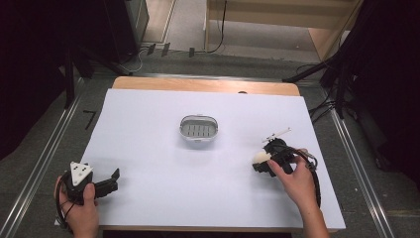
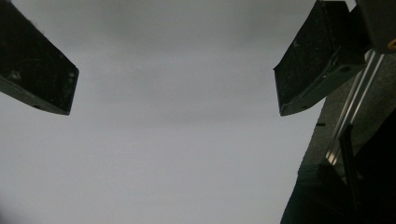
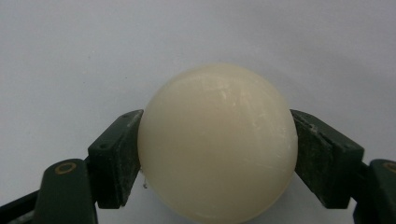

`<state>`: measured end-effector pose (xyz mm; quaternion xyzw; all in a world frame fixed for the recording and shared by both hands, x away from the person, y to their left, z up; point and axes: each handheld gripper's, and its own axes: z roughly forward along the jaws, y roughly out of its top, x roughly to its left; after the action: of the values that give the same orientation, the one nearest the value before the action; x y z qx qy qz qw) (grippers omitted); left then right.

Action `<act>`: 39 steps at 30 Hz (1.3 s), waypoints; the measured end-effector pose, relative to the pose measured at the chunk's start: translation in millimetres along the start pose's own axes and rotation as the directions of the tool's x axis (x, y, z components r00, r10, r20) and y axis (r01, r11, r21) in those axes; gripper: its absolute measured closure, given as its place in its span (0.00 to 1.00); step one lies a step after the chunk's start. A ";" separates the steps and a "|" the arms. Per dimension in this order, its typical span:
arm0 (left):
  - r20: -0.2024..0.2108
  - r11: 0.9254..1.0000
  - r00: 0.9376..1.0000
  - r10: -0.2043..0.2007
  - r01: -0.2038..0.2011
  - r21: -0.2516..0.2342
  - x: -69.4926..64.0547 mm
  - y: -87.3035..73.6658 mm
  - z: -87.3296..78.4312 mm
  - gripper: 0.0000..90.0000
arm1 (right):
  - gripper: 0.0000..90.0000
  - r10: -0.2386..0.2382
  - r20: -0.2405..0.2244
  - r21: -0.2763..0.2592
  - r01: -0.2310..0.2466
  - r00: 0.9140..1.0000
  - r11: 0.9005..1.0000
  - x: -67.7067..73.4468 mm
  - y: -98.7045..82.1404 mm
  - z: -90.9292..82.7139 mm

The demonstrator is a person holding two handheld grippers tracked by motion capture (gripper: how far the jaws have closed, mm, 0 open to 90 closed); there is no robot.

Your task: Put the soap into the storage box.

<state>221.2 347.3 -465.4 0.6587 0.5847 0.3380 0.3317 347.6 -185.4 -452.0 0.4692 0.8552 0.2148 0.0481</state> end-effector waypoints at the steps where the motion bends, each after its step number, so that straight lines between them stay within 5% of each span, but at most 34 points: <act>1: 0.000 1.000 1.000 0.000 0.000 0.000 0.0 0.0 0.0 0.00 | 0.26 0.001 -0.001 0.000 -0.001 1.000 1.000 0.1 -0.1 0.2; 39: 0.000 1.000 1.000 -0.004 0.004 -0.003 0.0 -0.1 0.0 0.00 | 0.28 -0.067 -0.022 -0.059 0.066 0.998 0.996 17.1 19.9 -18.6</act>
<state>221.2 347.4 -465.4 0.6569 0.5856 0.3382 0.3334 348.4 -168.0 -424.9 0.4365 0.8642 0.2433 0.0587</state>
